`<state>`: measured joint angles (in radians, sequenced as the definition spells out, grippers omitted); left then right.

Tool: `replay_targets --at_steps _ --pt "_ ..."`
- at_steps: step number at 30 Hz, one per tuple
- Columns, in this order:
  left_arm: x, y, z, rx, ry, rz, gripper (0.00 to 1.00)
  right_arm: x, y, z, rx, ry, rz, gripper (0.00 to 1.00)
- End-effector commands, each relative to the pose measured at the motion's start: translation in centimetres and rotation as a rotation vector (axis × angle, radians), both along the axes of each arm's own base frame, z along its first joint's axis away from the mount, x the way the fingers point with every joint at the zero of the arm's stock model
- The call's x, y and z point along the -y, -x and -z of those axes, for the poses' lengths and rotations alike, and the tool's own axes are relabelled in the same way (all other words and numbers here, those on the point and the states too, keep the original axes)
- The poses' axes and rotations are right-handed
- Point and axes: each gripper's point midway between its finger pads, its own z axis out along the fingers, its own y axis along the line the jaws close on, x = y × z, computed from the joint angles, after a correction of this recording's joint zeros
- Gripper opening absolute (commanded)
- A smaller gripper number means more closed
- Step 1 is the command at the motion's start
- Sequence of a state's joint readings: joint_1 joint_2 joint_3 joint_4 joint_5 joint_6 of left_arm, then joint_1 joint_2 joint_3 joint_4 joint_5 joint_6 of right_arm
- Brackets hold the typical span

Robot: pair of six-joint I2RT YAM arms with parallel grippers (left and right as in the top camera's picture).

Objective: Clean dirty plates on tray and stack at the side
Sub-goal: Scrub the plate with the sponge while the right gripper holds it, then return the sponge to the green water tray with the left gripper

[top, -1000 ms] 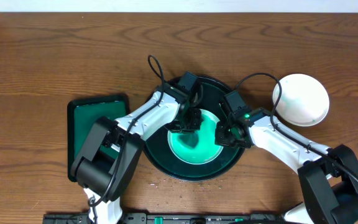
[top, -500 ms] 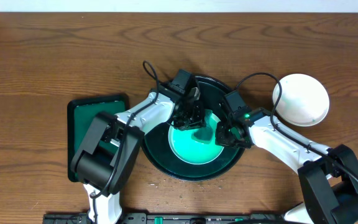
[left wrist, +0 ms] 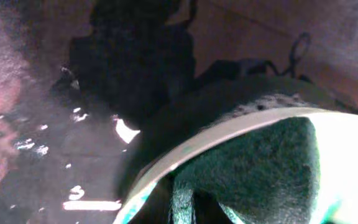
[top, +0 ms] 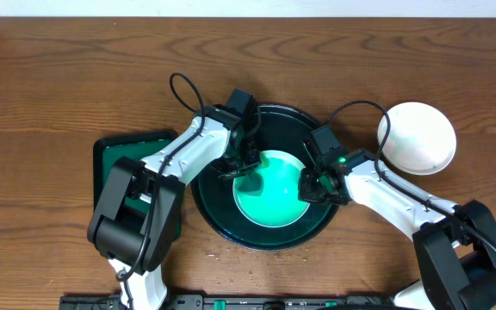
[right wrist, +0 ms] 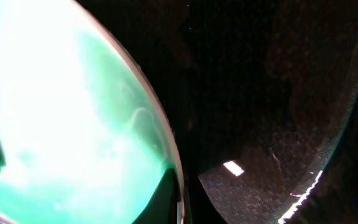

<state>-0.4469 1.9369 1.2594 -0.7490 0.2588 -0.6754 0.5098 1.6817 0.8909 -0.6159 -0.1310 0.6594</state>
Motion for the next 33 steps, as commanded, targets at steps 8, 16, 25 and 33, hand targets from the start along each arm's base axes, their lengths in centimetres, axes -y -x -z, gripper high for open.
replay_targets --at_steps 8,16,25,33 --pt "-4.2 4.0 3.0 -0.111 -0.241 0.152 0.07 1.2 1.2 1.5 -0.049 0.06 0.0 0.01" --pt "3.3 6.7 1.4 -0.111 0.031 0.343 0.07 1.0 1.0 1.4 -0.041 0.056 0.0 0.01" --pt "8.0 6.3 0.5 -0.065 0.209 0.335 0.07 1.0 1.0 1.4 -0.041 0.056 0.0 0.01" --pt "7.6 2.0 -1.9 0.057 0.204 0.275 0.07 1.0 1.0 1.4 -0.042 0.056 0.0 0.01"
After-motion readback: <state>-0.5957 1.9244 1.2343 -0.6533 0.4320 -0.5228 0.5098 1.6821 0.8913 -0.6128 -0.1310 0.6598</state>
